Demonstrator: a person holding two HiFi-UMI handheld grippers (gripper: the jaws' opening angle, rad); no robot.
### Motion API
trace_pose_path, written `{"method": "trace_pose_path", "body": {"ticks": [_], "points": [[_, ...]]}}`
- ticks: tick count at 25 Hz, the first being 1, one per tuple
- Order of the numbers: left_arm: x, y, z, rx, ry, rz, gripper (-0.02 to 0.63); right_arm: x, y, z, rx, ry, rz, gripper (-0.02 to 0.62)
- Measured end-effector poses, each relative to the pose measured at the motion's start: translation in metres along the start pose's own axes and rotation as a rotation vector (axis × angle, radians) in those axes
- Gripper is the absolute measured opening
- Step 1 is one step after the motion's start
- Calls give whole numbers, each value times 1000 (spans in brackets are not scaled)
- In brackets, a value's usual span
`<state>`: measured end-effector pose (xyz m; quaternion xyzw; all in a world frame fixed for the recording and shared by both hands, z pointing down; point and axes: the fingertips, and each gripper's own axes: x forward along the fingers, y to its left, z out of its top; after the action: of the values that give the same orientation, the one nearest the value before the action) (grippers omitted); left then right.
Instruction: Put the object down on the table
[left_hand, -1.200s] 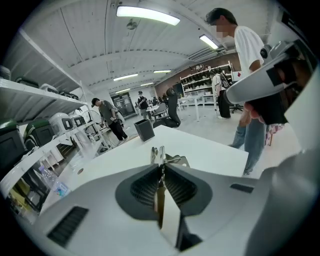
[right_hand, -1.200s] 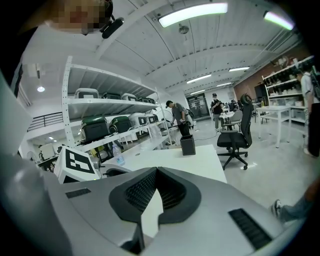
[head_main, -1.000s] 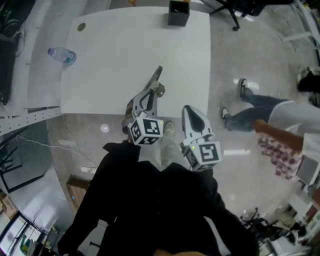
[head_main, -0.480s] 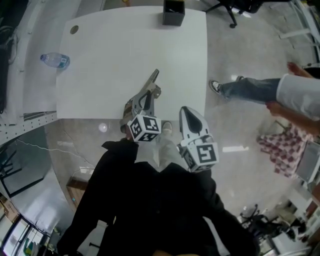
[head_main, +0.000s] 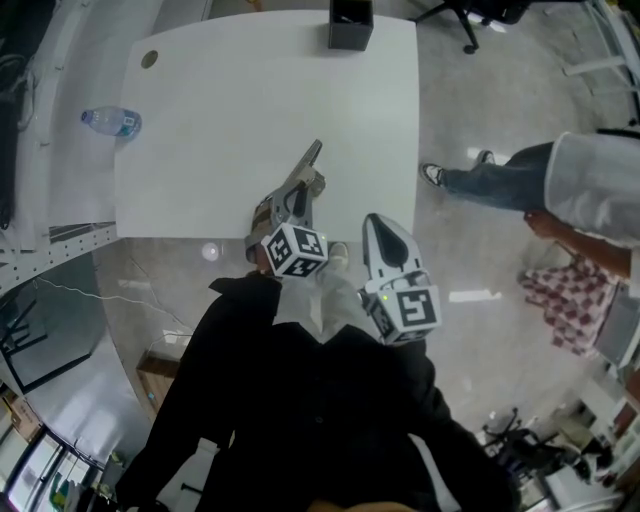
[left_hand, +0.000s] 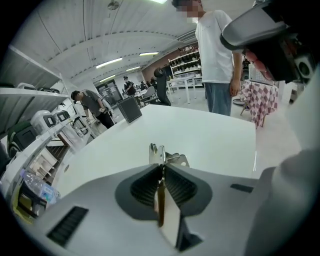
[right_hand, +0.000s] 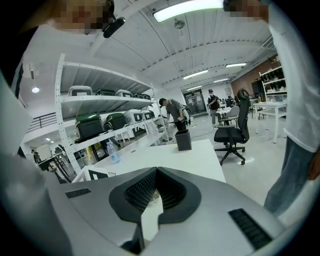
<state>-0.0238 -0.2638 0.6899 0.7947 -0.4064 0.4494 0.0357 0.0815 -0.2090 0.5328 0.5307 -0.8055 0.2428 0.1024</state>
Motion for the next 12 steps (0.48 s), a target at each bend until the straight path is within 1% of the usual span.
{"method": "trace_pose_path", "body": {"ticks": [8,12], "points": [[4,-6,-3,83,16,7,38,1,2,-1,-3,-1,3,2],[5,-13,-3,117,28,-4,41,-1,1,0,-1,-2,-1,2]]}}
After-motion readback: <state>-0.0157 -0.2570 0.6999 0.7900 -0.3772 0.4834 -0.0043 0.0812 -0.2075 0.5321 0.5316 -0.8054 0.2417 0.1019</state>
